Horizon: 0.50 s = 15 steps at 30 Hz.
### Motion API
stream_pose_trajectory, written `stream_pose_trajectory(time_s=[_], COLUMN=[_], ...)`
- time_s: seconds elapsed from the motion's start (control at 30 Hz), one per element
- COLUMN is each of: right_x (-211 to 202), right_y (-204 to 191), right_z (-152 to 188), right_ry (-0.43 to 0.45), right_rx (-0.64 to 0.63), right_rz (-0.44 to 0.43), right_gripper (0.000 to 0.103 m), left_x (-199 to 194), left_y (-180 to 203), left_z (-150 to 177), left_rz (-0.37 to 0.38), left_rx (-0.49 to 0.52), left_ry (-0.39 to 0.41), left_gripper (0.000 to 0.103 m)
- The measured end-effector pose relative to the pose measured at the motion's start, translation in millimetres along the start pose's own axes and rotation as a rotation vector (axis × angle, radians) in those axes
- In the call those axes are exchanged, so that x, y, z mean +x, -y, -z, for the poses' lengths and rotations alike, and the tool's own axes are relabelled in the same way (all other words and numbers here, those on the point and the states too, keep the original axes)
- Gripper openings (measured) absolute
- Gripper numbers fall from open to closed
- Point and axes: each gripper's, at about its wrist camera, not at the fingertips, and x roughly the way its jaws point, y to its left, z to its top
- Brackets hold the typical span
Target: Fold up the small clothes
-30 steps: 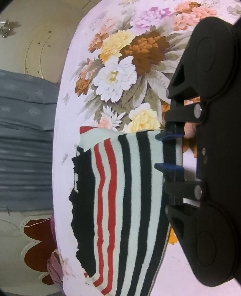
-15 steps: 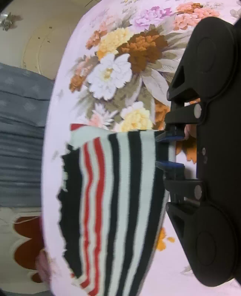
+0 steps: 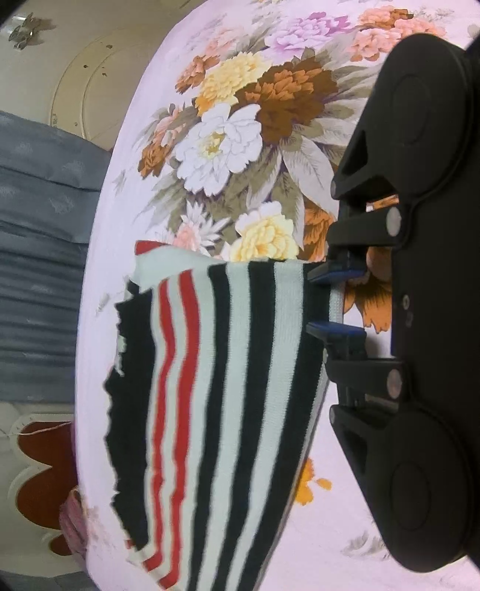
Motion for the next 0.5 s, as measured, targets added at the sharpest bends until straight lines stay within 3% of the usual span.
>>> stream_pose_trajectory(time_s=[0.07,0.27,0.43,0.5], right_x=[-16,-30,-26,-19], right_y=[6,9,-1,-7], right_z=[1,2,-8,-15], right_ry=[0.059,0.099,0.101,0.097], right_rx=[0.027,0.103,0.127,0.136], right_rz=[-0.020,-0.142,-0.205,-0.218], right_gripper=[0.029,0.016,0.016,0.016], left_x=[-16,-8,11,20], left_y=[-8,-41,-62,-67], left_z=[5,38,52,52], left_rz=[-0.030,0.168,0.236,0.252], left_rx=[-0.083,-0.485,-0.746,-0.798], left_ry=[0.036,-0.018,0.040,0.061], left_gripper=[0.048,0.048,0.048,0.048])
